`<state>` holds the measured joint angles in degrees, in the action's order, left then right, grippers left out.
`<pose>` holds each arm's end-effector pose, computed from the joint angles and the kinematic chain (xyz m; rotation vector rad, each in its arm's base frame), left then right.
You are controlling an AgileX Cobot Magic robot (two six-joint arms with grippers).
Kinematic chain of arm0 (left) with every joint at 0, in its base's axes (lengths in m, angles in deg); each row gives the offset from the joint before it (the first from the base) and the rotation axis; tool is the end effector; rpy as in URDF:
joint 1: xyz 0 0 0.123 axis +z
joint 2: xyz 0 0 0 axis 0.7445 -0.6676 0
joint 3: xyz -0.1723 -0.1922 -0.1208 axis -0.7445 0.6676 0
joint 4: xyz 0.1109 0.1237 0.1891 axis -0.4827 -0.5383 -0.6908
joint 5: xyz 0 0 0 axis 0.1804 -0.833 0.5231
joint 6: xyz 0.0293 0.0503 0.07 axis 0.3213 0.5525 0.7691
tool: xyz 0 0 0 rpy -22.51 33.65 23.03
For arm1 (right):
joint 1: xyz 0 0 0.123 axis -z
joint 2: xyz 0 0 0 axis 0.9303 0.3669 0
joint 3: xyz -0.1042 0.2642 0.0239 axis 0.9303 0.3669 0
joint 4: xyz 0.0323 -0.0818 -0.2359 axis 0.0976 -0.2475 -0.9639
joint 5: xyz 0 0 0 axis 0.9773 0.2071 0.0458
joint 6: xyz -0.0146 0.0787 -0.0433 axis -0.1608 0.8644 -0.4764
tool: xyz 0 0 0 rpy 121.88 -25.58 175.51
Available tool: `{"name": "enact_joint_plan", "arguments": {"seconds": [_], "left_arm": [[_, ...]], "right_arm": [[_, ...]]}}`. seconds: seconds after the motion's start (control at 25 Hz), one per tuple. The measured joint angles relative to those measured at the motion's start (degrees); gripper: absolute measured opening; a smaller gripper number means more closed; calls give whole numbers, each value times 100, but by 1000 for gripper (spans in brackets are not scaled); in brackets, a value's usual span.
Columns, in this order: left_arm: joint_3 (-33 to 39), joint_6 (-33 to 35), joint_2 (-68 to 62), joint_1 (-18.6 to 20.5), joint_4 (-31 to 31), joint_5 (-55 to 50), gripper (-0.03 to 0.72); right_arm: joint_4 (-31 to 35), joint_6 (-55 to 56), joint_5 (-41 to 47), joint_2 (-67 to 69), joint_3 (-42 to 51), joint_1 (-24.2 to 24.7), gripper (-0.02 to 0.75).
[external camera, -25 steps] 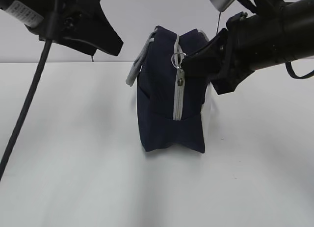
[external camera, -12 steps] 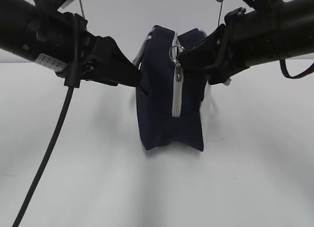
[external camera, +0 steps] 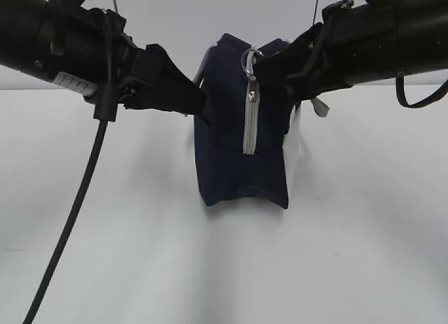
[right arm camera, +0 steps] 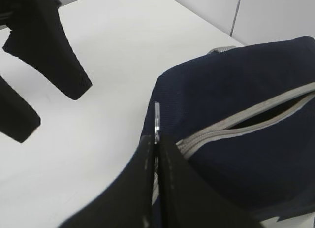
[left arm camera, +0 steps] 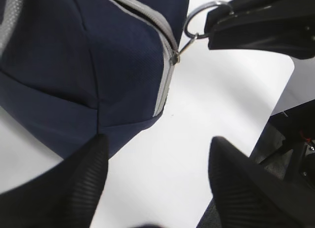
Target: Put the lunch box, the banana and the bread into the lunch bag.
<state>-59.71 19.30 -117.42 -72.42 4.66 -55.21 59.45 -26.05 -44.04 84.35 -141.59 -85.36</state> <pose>0.2647 -0.1744 0.3135 0.8340 2.2208 -0.8657 0.2830 0.1341 0.3150 -0.9105 1.8493 0.5435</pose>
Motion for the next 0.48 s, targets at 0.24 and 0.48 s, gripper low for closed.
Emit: {"name": "enact_joint_plan", "arguments": {"seconds": [0.24,0.48], "left_arm": [[0,252,0,0,95,65,447],[0,1081,0,0,454,186,486]], "right_arm": [[75,0,-28,0,0,0,0],[89,0,-28,0,0,0,0]]}}
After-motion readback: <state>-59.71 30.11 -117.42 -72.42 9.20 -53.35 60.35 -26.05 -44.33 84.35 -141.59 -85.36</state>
